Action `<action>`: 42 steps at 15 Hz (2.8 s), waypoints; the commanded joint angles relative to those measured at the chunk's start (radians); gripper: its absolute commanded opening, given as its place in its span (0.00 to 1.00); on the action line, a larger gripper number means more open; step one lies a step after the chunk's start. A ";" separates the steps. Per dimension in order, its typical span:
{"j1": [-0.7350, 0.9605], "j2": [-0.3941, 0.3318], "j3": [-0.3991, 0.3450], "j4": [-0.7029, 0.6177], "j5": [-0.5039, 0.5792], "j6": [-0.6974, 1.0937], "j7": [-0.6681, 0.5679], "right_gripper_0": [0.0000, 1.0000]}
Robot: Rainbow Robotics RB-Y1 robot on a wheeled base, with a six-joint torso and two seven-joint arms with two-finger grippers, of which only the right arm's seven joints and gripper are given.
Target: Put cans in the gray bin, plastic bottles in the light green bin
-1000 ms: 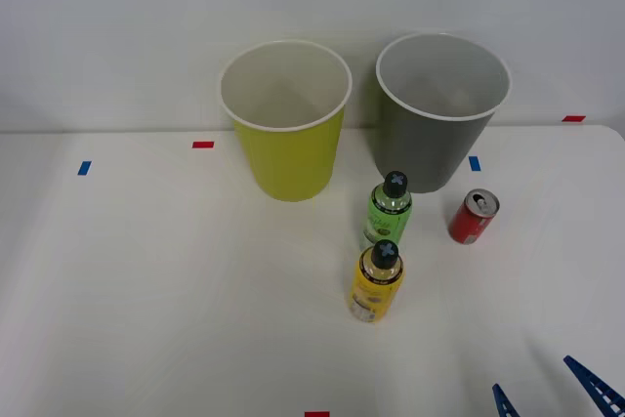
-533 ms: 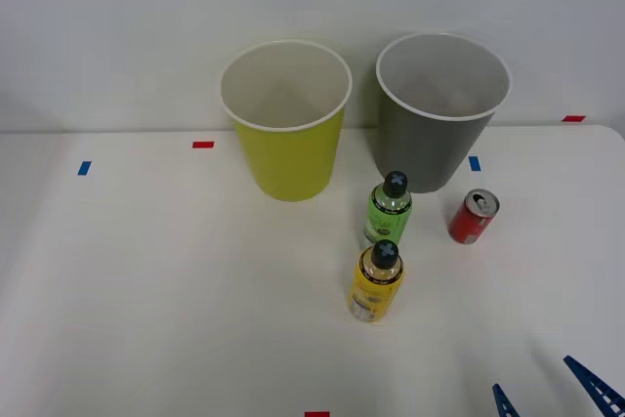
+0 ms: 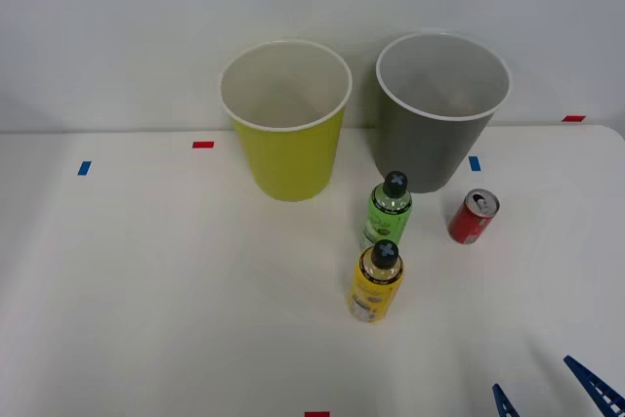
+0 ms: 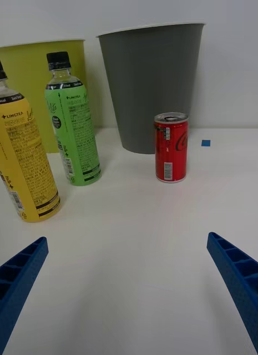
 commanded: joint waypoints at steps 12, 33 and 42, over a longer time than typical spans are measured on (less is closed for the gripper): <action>0.000 0.000 0.000 0.000 0.000 0.000 0.000 1.00; -0.075 0.009 0.069 0.048 -0.077 0.008 0.038 1.00; -0.170 0.025 0.150 0.048 -0.123 0.063 0.043 1.00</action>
